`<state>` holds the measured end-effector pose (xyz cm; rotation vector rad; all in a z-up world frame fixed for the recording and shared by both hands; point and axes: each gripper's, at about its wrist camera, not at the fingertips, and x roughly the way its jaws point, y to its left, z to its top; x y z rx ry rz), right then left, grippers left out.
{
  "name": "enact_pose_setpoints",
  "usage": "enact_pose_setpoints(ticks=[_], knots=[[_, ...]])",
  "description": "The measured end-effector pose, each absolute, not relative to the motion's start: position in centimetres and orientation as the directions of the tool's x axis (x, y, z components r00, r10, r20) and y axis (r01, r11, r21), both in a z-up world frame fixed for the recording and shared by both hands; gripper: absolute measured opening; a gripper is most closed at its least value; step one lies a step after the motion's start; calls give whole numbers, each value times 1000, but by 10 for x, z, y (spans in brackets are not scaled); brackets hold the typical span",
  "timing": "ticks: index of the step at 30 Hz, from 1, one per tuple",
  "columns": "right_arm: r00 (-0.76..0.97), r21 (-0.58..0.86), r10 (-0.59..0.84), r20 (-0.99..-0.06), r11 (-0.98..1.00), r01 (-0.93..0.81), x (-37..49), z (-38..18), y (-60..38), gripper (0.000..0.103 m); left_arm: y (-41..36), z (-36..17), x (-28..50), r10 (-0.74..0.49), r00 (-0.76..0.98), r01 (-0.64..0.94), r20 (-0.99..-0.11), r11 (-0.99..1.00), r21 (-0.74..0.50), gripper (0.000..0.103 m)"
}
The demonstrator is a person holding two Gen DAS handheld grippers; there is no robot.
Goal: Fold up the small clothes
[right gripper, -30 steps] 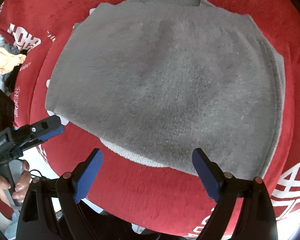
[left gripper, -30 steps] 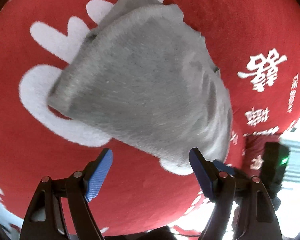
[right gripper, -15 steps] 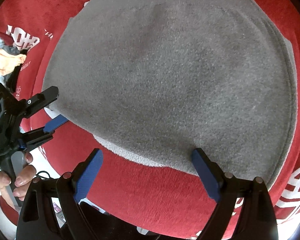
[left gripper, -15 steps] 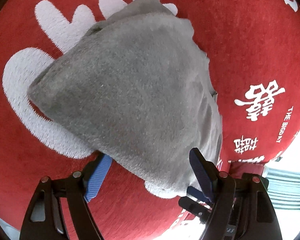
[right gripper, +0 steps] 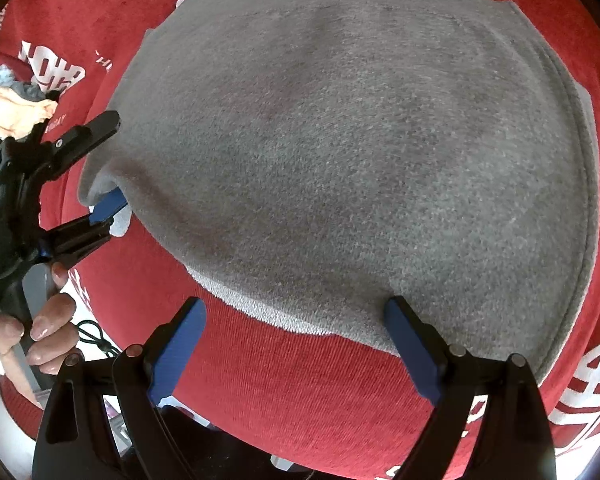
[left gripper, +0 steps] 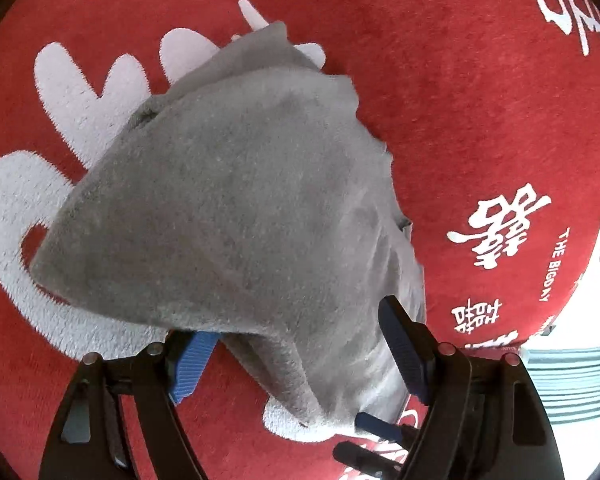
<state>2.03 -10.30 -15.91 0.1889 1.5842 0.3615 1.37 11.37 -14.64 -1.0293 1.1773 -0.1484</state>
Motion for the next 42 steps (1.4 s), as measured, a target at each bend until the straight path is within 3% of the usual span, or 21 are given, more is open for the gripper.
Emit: enact_pose_setpoints(ticks=[5, 11, 14, 20, 21, 23, 24, 25, 26, 32, 42], knots=[[-52, 350, 347, -937, 931, -104, 20, -160, -105, 93, 107, -124, 24, -579, 482, -361, -658, 553, -751, 79], [-53, 362, 358, -932, 927, -95, 22, -159, -109, 93, 124, -142, 14, -493, 438, -476, -752, 583, -659, 79], [-40, 373, 371, -928, 923, -92, 22, -157, -112, 93, 139, -149, 12, -494, 475, -528, -728, 502, -685, 79], [-10, 373, 374, -927, 923, -95, 26, -145, -123, 93, 129, -140, 38, -464, 466, -503, -754, 561, -657, 78], [-4, 374, 376, -927, 923, -94, 29, -141, -126, 93, 127, -139, 41, -450, 454, -504, -769, 582, -638, 76], [10, 379, 382, -924, 921, -94, 34, -132, -129, 93, 125, -135, 44, -411, 436, -503, -801, 627, -595, 50], [17, 379, 382, -924, 920, -98, 38, -128, -131, 93, 124, -133, 46, -382, 410, -498, -828, 666, -555, 42], [26, 377, 381, -924, 920, -104, 44, -122, -132, 93, 122, -133, 47, -353, 389, -493, -851, 700, -516, 24], [31, 377, 382, -924, 920, -109, 49, -117, -132, 93, 122, -133, 46, -321, 367, -482, -873, 737, -474, 16], [29, 410, 417, -908, 901, -144, 98, -91, -119, 93, 95, -111, 43, -147, 372, -224, -916, 944, -243, 15], [-185, 461, 423, -887, 822, -335, 206, -81, 8, 93, 56, -91, 26, -34, 506, 151, -862, 987, 50, 15]])
